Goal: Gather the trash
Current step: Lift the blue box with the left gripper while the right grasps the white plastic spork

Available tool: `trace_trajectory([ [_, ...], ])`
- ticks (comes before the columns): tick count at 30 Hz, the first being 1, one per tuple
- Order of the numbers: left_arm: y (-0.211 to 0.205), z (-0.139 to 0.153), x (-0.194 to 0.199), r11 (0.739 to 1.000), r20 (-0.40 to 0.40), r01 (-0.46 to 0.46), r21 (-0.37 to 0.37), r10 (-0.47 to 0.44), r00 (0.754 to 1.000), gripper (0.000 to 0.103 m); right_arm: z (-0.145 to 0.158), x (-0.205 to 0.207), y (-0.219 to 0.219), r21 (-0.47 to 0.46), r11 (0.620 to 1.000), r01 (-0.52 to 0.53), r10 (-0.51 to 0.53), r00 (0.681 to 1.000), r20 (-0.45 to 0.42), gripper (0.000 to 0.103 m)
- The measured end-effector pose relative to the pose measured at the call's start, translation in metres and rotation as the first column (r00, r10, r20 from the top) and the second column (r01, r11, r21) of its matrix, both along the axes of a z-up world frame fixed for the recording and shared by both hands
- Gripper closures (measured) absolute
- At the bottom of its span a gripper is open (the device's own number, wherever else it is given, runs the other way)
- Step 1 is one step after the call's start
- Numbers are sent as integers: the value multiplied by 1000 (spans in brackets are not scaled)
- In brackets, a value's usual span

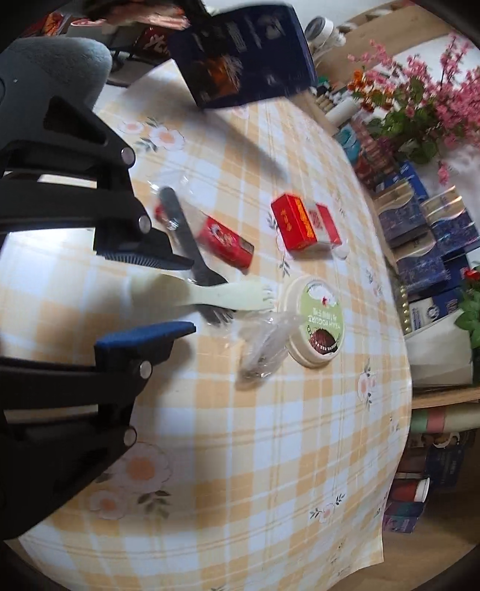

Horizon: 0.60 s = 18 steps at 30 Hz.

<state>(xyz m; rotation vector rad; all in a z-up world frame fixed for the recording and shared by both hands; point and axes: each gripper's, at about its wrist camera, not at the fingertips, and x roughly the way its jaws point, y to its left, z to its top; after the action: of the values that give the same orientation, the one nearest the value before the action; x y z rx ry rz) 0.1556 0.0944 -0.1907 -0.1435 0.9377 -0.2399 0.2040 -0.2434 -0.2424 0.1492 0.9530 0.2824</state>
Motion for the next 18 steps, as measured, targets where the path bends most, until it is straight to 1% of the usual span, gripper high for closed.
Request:
trace_trajectory([
  [3,1,0,-4,999,12,-17,-44,17,1000,82,1,9,6,-32,999,8,-8,1000,-9,72],
  [6,3,0,-6,994,14,-42,-102,44,999,82,-4,14,11,-67,998,12,-15,999,-42,72],
  [8,2,-1,-7,990,11,-49,-135,51,999,82,-5,11,15,-98,995,10,-13,999,-30,72],
  [9,1,-1,-7,989,12,-48,-138,50,999,82,-6,11,16,-111,994,7,-10,1000,-27,73],
  [10,-1,-1,-9,989,16,-47,-138,50,999,82,-6,9,19,-127,992,3,-5,1000,-18,75],
  [12,-4,-1,-12,988,27,-48,-148,52,998,82,-7,5,21,-141,990,-10,9,1000,-6,81],
  [13,-5,-2,-13,986,27,-50,-161,55,998,82,-7,2,21,-145,989,-19,19,1000,-1,81],
  [15,-6,-7,-13,978,15,-67,-200,71,997,82,-7,-2,20,-120,992,-34,34,999,-6,82],
  [16,-6,-9,-14,973,7,-74,-218,77,997,82,-6,-4,19,-102,994,-32,31,999,-12,82],
  [18,-5,-12,-16,965,3,-96,-245,100,995,82,0,-9,16,-68,997,-18,19,1000,2,82],
])
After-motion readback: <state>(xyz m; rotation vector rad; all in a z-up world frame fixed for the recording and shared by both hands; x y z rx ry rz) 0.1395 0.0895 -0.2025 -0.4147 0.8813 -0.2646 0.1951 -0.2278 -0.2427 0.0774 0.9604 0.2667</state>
